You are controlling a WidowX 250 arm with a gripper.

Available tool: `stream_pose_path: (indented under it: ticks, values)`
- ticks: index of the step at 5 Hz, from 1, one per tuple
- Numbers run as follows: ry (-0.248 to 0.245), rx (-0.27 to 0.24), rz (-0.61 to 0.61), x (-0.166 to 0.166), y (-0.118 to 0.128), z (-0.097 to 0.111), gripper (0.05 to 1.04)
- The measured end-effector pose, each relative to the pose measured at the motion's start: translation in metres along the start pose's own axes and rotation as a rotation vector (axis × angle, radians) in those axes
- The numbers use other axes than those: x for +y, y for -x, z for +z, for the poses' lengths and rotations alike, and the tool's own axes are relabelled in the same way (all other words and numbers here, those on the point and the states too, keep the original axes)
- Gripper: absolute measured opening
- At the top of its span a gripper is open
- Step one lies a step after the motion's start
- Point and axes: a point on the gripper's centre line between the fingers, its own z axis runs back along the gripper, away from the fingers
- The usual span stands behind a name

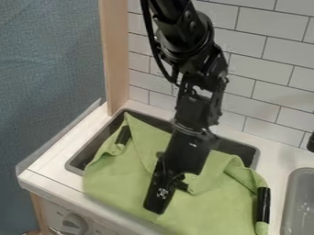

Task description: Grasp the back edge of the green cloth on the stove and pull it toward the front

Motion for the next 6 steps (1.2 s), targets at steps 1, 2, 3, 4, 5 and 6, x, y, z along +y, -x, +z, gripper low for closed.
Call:
stream_pose_path:
  ticks: [1,2,3,4,5,6]
  values:
    - [0.027,0.026,-0.006,0.004,0.0,0.004,1.02]
    - [0.031,0.033,-0.003,0.004,0.001,0.004,1.007]
    - [0.02,0.036,-0.009,0.007,0.001,0.008,0.999]
    - [-0.059,0.024,-0.028,0.007,0.0,0.027,0.999]
    - [-0.139,0.018,-0.052,0.015,-0.007,0.047,0.999]
    - [-0.137,0.018,-0.052,0.014,-0.007,0.046,0.999]
